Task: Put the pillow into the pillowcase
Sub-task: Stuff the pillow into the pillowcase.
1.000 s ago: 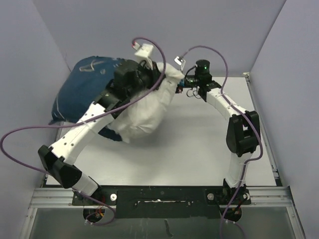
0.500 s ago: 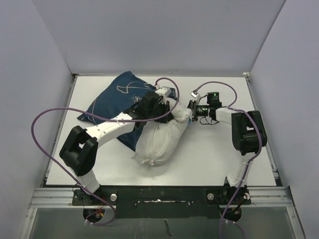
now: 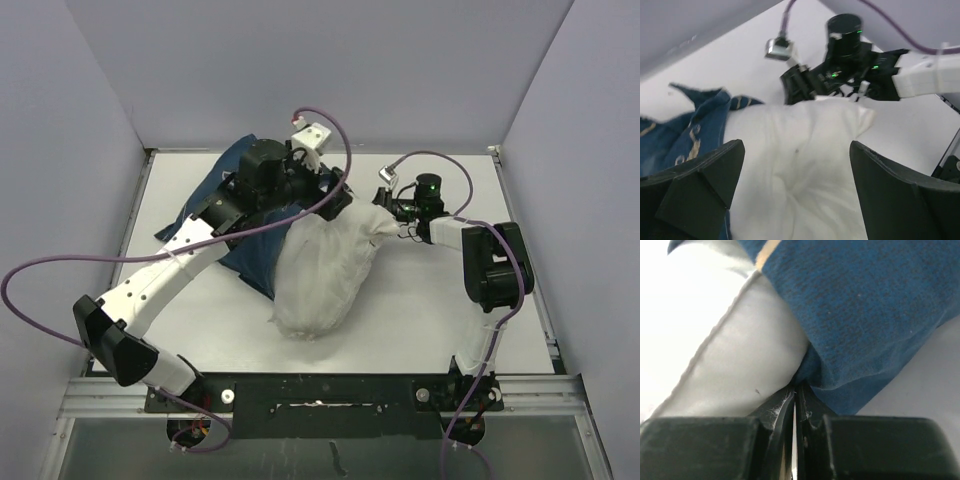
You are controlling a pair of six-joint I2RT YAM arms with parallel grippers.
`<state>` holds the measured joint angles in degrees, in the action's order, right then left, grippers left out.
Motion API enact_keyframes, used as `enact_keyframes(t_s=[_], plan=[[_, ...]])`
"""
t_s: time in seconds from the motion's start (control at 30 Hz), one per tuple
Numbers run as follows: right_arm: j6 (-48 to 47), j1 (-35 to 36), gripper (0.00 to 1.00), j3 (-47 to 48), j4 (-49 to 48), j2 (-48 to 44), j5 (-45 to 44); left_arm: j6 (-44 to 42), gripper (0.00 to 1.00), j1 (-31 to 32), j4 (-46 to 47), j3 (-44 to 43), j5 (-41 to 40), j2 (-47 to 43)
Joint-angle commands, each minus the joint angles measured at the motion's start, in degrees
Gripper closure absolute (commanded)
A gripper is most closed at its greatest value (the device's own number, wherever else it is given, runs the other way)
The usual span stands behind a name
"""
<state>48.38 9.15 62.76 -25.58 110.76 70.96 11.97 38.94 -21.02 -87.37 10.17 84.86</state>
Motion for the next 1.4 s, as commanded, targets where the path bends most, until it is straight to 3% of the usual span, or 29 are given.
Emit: enact_keyframes(t_s=[0.0,0.2,0.37,0.43,0.47,0.5,0.53,0.57,0.63,0.77,0.97,1.1,1.27,1.37], plan=[[3.59,1.30,1.00,0.96,-8.03,-3.24,3.92,-21.56,0.11,11.01,-7.39,-10.17,-7.76,3.21],[3.63,1.98,1.00,0.66,-7.97,-4.05,4.00,-38.15,0.06,16.23,-16.52,-20.52,-8.29,14.63],[3.52,1.69,1.00,0.45,-8.12,-4.82,4.23,-43.20,0.05,15.90,-14.24,-14.79,-8.49,18.18],[3.65,1.51,1.00,0.23,-8.39,-5.10,4.40,-43.48,0.09,15.14,-12.83,-11.46,-12.20,18.87],[3.76,1.35,1.00,0.03,-8.73,-5.23,4.51,-43.09,0.19,14.32,-12.47,-9.98,-14.61,19.15],[4.01,1.16,1.00,-0.22,-9.26,-5.36,4.66,-41.89,0.38,13.26,-12.30,-8.90,-17.31,19.27],[4.18,0.94,1.00,-0.46,-9.65,-5.48,4.83,-40.10,0.65,11.71,-12.42,-8.06,-19.53,19.18],[4.33,0.64,1.00,-0.57,-10.11,-5.63,5.08,-38.00,0.86,9.93,-12.55,-7.07,-20.85,18.76],[6.34,0.18,1.00,-0.71,-13.71,-5.12,5.82,-34.53,1.00,5.19,-12.83,-4.17,-19.95,16.69],[13.96,0.43,1.00,-0.89,-25.58,-4.38,6.50,-28.85,1.00,-2.04,-10.17,5.93,-14.24,10.81],[17.31,0.68,1.00,-0.52,-30.64,-3.39,6.82,-20.58,1.00,-13.16,2.31,20.62,3.16,-0.30],[21.81,1.03,1.00,0.34,-37.80,-2.18,7.15,-19.08,1.00,-18.81,9.03,27.33,10.58,-4.73],[31.83,2.62,1.00,2.58,-51.27,0.03,7.81,-20.90,1.00,-20.35,7.64,27.68,9.06,-3.82],[33.52,5.12,1.00,4.00,-53.01,0.25,8.50,-18.00,1.00,-20.18,7.91,24.74,7.71,0.33]])
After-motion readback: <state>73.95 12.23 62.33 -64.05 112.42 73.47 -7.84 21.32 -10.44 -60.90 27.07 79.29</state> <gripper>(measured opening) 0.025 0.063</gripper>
